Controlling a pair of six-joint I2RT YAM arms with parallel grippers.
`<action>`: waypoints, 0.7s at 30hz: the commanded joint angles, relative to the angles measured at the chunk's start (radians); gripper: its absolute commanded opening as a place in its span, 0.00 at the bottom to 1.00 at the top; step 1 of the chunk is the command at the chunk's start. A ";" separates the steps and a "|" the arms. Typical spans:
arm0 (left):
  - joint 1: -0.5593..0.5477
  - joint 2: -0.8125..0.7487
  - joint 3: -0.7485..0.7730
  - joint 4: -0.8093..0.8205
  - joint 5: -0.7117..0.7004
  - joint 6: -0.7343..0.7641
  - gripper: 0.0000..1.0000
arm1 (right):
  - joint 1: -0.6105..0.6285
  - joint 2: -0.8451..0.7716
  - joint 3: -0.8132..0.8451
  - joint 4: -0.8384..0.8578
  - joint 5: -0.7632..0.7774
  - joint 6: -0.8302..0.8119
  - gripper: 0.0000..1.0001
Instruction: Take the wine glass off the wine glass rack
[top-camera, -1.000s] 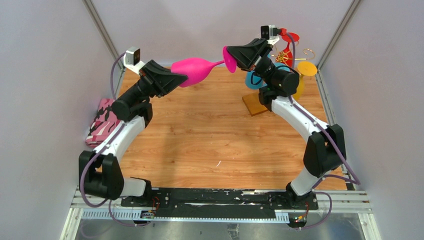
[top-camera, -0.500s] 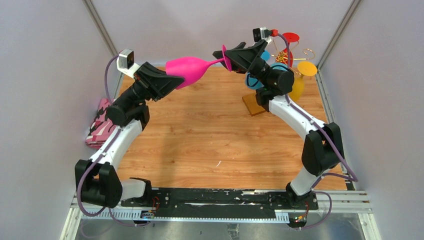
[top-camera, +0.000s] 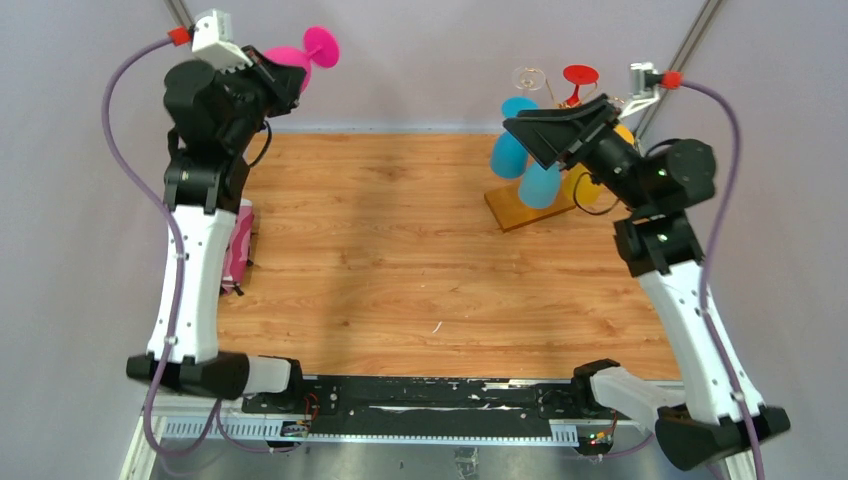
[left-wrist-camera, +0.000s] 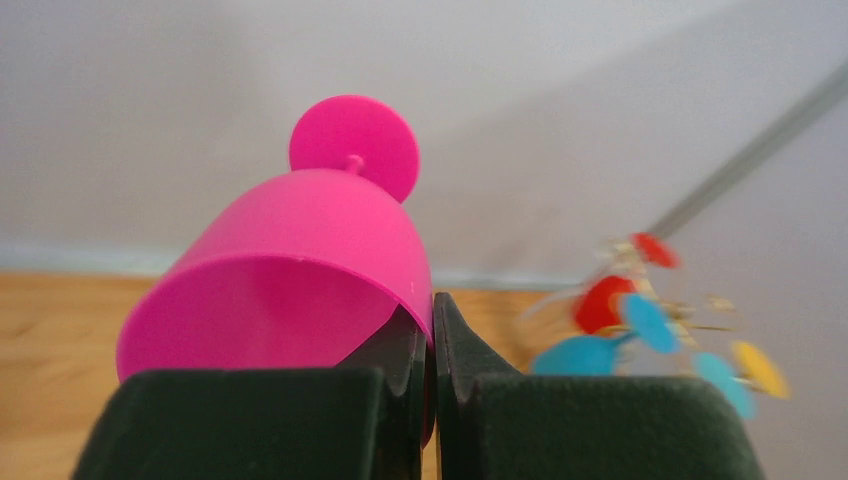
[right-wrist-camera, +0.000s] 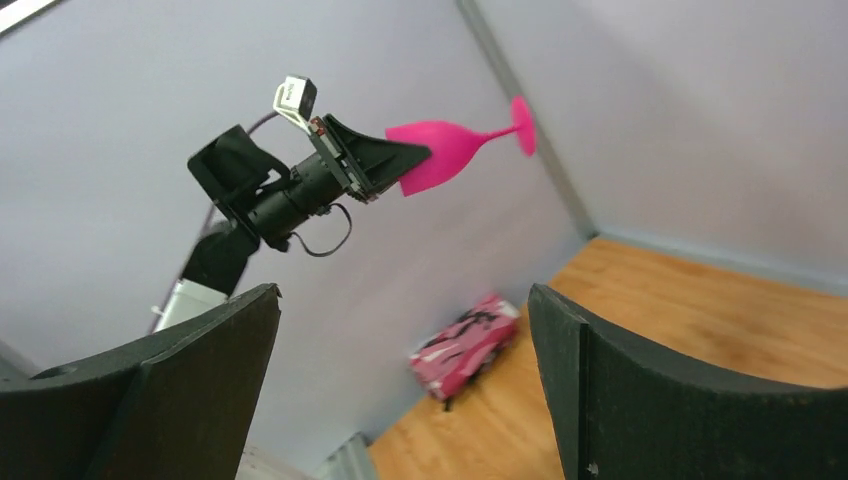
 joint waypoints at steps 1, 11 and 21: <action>-0.011 0.282 0.264 -0.655 -0.335 0.285 0.00 | -0.009 -0.074 0.133 -0.529 0.196 -0.381 0.99; -0.021 0.734 0.600 -0.854 -0.236 0.352 0.00 | -0.011 -0.046 0.166 -0.707 0.311 -0.488 0.99; -0.020 0.923 0.608 -0.891 -0.237 0.401 0.00 | -0.020 -0.017 0.119 -0.704 0.363 -0.492 0.96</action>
